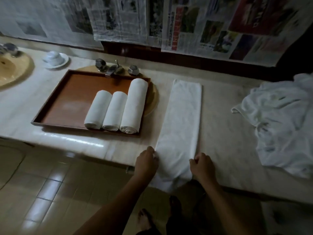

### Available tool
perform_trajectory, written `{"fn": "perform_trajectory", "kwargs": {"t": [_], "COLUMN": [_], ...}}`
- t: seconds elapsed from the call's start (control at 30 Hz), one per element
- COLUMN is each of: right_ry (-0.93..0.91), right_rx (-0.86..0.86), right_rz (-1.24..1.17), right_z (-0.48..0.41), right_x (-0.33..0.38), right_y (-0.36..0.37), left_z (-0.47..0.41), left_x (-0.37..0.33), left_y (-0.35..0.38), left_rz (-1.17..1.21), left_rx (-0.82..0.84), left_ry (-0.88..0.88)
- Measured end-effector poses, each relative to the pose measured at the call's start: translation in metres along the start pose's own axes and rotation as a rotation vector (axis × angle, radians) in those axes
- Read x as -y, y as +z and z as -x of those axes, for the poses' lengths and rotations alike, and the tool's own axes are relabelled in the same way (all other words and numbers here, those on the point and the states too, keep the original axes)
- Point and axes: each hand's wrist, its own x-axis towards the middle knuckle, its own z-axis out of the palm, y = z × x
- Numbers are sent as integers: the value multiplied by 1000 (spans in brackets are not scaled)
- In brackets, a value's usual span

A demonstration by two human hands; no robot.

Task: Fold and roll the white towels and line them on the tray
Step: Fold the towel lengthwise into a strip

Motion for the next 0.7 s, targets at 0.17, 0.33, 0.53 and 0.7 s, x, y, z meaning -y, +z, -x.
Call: {"fn": "perform_trajectory", "kwargs": {"t": [0.17, 0.33, 0.53, 0.7], "right_ry": [20, -92, -483, -324], "right_rx": [5, -155, -138, -96], "right_rz": [-149, -96, 262, 426], "right_z": [18, 40, 4, -32], "right_x": [-18, -34, -13, -20], "right_y": [-14, -6, 11, 4], "left_z": [18, 25, -15, -62], "left_x": [-1, 0, -27, -6], "left_y": [5, 14, 39, 38], "left_rz": [-100, -265, -440, -472], "left_rx": [135, 53, 127, 79], "left_ry": [17, 179, 550, 443]}}
